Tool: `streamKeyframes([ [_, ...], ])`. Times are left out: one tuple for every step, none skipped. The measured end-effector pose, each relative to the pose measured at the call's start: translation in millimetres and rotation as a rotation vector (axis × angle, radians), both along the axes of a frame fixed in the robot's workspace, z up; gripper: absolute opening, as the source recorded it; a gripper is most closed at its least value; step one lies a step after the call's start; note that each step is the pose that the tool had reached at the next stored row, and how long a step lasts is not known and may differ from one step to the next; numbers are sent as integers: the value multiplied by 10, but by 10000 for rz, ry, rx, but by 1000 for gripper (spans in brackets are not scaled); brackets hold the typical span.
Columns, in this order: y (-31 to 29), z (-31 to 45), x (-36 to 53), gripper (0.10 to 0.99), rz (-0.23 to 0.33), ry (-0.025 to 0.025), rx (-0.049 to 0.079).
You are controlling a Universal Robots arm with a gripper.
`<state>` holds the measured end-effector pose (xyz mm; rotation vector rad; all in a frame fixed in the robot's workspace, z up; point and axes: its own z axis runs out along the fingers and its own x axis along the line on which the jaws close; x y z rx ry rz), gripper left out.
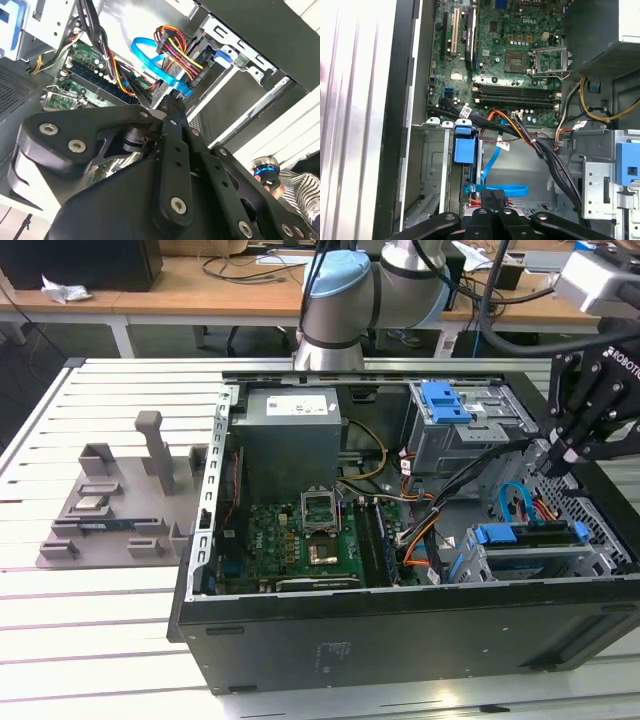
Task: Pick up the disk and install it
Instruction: 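Insert the second disk wire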
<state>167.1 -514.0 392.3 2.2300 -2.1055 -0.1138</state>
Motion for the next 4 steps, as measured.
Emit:
streamKeyframes([
  [0,1,0,106,0,0,0],
  [0,2,0,106,1,0,-2],
  [0,2,0,106,0,0,-2],
  [0,2,0,106,0,0,-1],
])
